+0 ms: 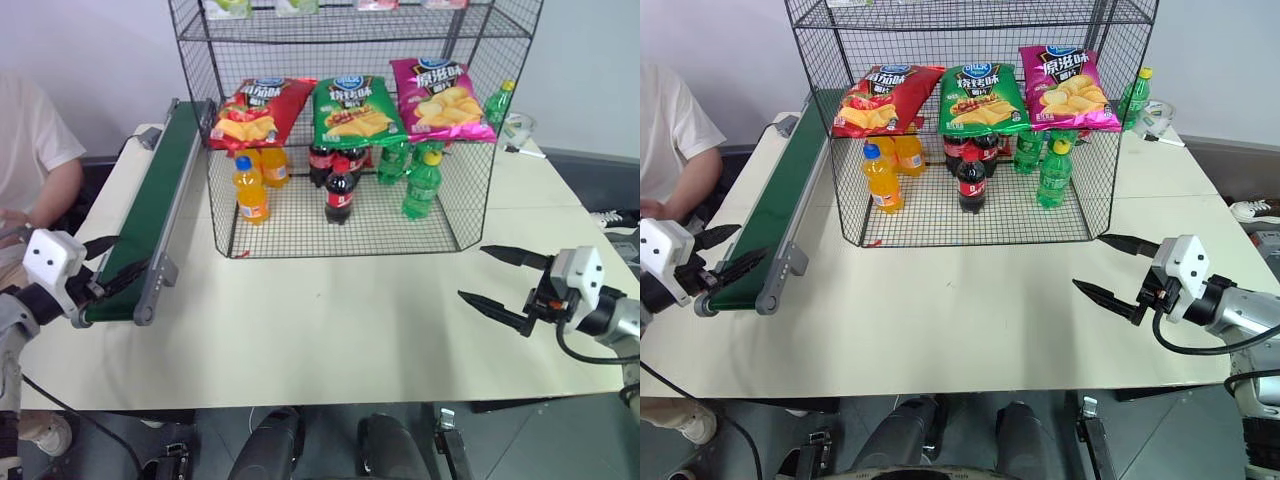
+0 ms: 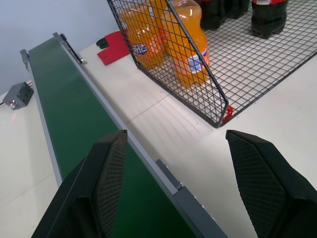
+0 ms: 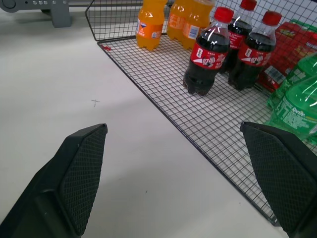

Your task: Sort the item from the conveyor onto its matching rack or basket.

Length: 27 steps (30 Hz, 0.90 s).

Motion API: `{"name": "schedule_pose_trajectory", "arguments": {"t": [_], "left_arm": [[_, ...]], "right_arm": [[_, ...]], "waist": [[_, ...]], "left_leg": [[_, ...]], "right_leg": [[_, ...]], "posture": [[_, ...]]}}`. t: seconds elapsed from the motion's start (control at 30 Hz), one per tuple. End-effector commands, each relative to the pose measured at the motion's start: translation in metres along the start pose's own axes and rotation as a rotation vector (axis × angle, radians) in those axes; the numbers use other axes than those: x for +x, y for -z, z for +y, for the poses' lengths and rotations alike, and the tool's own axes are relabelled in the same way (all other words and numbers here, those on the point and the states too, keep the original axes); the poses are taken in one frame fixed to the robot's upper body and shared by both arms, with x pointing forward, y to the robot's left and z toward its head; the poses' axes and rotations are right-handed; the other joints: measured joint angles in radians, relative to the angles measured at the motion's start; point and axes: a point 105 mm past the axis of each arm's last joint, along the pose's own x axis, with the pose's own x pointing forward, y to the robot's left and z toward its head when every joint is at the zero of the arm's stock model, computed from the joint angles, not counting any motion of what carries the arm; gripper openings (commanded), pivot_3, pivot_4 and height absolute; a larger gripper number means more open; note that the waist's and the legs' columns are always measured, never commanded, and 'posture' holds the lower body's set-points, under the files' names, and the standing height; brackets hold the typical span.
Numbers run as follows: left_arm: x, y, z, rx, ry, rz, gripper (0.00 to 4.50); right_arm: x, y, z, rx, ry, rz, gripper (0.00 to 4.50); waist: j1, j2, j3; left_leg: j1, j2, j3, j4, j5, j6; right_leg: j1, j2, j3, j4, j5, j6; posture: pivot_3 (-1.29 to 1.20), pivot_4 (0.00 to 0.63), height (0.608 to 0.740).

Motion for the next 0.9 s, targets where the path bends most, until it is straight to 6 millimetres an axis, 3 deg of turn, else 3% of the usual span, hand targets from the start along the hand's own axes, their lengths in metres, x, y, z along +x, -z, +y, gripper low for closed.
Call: {"name": "schedule_pose_trajectory", "arguments": {"t": [0.03, 0.9], "left_arm": [[-0.0008, -0.0105, 0.0062, 0.059, -0.002, -0.015, 3.31], [0.0003, -0.0074, 0.0073, 0.06, -0.006, -0.033, 3.31]], "right_arm": [[0.001, -0.0052, -0.0028, -0.028, 0.009, -0.022, 4.5], [0.0063, -0.0042, -0.0108, -0.063, 0.009, -0.025, 4.5]], "waist": [[0.0, 0.0, 0.0], [-0.001, 0.0, 0.0]], "left_leg": [[0.0, 0.0, 0.0, 0.0, 0.0, 0.0], [-0.001, 0.0, 0.0, -0.001, 0.0, 0.0]], "right_leg": [[0.0, 0.0, 0.0, 0.0, 0.0, 0.0], [-0.001, 0.0, 0.0, 0.0, 0.0, 0.0]], "posture": [[0.0, 0.15, 0.74], [0.0, 0.15, 0.74]]}}
